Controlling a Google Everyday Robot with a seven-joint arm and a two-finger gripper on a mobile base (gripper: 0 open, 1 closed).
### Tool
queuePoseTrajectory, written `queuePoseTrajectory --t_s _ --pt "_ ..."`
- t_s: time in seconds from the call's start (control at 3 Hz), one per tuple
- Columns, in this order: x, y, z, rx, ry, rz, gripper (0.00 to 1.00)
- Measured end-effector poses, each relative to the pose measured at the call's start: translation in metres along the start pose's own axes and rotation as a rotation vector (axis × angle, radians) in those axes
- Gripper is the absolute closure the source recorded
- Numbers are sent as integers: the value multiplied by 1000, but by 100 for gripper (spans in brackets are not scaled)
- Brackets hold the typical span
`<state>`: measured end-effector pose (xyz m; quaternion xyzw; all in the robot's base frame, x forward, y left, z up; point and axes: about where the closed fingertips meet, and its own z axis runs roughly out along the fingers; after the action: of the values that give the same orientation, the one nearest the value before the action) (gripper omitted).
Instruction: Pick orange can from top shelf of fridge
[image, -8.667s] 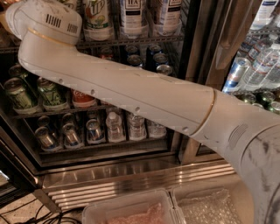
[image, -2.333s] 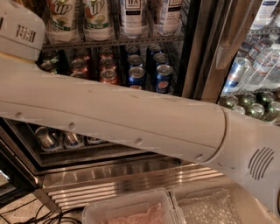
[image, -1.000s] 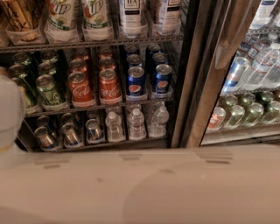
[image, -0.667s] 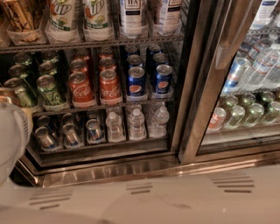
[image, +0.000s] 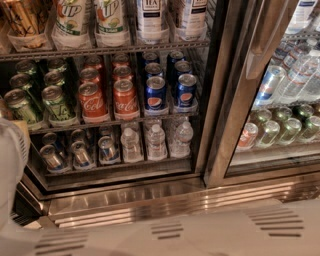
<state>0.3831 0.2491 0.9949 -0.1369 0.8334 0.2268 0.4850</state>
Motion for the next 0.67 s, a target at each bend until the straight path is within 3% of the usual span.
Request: queuePoseTrajectory --t_s 0.33,0.67 --pt "13 -15 -6 -44 -60 5 100" --pt "54 -61 -4 -18 -68 -7 100"
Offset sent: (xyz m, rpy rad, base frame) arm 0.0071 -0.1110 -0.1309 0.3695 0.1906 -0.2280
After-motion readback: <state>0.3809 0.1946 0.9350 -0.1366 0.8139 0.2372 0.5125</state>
